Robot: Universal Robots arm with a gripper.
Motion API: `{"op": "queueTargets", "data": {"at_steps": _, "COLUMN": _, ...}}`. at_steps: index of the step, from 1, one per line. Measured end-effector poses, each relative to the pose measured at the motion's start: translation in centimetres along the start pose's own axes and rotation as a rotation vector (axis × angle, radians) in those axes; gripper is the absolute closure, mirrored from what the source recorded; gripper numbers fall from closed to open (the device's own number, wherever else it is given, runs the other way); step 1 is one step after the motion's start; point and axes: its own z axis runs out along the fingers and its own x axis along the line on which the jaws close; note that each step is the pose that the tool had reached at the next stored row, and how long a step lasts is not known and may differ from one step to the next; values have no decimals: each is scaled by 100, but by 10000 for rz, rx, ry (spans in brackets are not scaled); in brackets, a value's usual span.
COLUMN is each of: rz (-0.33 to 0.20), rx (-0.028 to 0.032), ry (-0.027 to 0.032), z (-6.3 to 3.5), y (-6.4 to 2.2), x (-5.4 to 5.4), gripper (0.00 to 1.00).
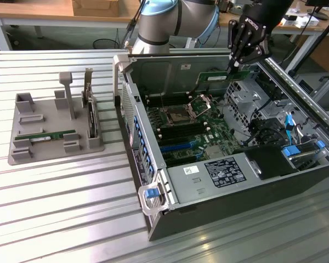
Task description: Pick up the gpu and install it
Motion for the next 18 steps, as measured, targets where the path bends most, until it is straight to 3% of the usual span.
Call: {"op": "queueTargets", "data": {"at_steps": 18, "rz": 0, "rx": 0, "ry": 0, "z": 122, "y": -5, "x": 6, "gripper": 88}}
